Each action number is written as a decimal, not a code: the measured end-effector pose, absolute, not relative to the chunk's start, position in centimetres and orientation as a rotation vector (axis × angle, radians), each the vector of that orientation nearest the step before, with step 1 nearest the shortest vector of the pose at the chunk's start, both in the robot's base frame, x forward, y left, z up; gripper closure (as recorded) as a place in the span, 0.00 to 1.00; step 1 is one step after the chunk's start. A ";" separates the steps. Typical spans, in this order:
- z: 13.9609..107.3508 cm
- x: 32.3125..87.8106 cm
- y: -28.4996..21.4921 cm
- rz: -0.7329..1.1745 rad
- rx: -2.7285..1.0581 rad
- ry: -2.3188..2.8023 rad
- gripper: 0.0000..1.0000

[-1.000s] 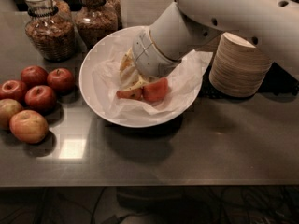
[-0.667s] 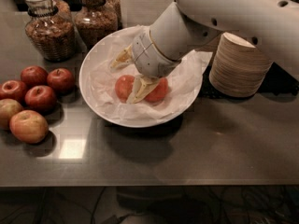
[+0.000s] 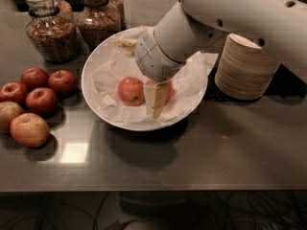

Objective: Pick apple from white bowl

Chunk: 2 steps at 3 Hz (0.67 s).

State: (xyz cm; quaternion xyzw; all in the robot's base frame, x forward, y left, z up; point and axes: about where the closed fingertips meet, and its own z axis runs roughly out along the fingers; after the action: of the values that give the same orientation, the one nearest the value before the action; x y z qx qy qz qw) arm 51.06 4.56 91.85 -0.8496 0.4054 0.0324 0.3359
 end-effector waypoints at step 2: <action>89.8 55.2 1.7 0.095 -2.122 1.201 0.00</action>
Offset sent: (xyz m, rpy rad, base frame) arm 0.0819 -0.0559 -0.0308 0.0531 0.0676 -0.2179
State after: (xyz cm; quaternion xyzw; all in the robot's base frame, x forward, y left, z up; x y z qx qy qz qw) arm 55.19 1.72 89.83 -0.8168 0.4621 0.0367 0.3434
